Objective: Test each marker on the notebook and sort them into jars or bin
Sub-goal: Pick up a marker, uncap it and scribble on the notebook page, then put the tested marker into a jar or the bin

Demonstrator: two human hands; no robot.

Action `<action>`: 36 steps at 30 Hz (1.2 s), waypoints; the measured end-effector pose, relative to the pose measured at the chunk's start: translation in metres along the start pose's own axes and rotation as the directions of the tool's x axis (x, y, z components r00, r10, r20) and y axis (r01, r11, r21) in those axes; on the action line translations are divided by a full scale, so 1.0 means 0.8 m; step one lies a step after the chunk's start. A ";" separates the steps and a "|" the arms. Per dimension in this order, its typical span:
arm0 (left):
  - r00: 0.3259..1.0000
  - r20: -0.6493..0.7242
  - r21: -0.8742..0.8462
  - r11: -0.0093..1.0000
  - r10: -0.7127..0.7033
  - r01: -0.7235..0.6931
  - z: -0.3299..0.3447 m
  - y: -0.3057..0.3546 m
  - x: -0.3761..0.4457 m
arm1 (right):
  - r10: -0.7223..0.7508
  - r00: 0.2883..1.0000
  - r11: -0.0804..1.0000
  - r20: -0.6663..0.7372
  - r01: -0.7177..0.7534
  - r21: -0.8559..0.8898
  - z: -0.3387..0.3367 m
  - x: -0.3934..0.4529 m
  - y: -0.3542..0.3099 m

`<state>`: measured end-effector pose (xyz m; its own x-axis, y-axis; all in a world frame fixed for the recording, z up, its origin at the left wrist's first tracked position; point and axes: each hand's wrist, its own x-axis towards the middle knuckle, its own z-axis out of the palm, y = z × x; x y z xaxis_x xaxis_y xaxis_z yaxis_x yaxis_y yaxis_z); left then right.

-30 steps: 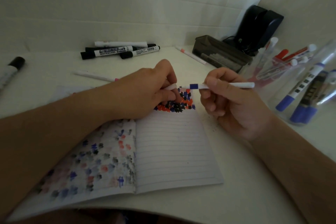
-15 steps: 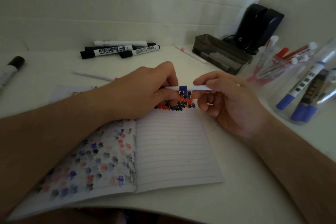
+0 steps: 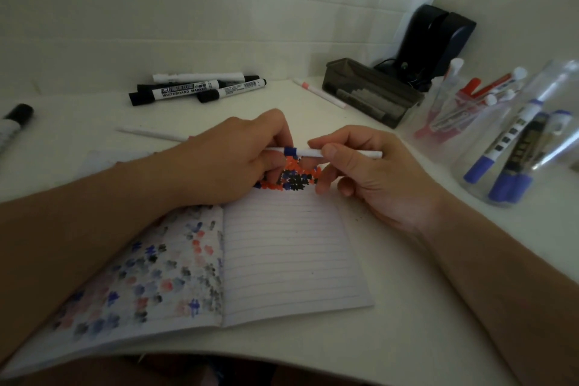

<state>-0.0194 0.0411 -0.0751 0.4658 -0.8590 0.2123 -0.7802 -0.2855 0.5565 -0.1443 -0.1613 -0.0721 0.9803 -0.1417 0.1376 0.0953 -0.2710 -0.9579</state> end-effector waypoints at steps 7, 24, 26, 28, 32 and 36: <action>0.999 -0.044 0.193 0.981 -0.016 0.024 0.008 0.009 0.004 | -0.068 0.992 0.996 -0.107 0.062 -0.057 0.005 -0.003 0.003; 0.850 0.097 0.028 0.853 0.517 -0.522 0.168 0.268 -0.100 | 0.023 0.862 0.998 -0.506 -0.045 -0.032 -0.052 -0.417 -0.003; 0.810 0.209 -0.106 0.836 0.548 -0.538 0.237 0.295 -0.108 | 0.151 0.807 0.988 -0.570 -0.136 0.070 -0.055 -0.492 0.029; 0.804 0.358 -0.197 0.880 0.475 -0.432 0.314 0.309 -0.108 | 0.334 0.715 0.942 -0.614 -0.267 0.203 -0.051 -0.555 0.074; 0.574 0.788 -0.112 0.968 0.224 -0.224 0.468 0.320 -0.113 | 0.645 0.491 0.762 -0.586 -0.469 0.447 -0.015 -0.657 0.194; 0.219 0.976 0.080 0.941 -0.006 -0.329 0.552 0.325 -0.120 | 0.844 0.229 0.514 -0.484 -0.601 0.612 0.042 -0.730 0.324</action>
<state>-0.4514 -0.1387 -0.3056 -0.3007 -0.6012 -0.7403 -0.9207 -0.0194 0.3897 -0.6861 -0.1171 -0.4088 0.2212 -0.7225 -0.6550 -0.4339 0.5286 -0.7296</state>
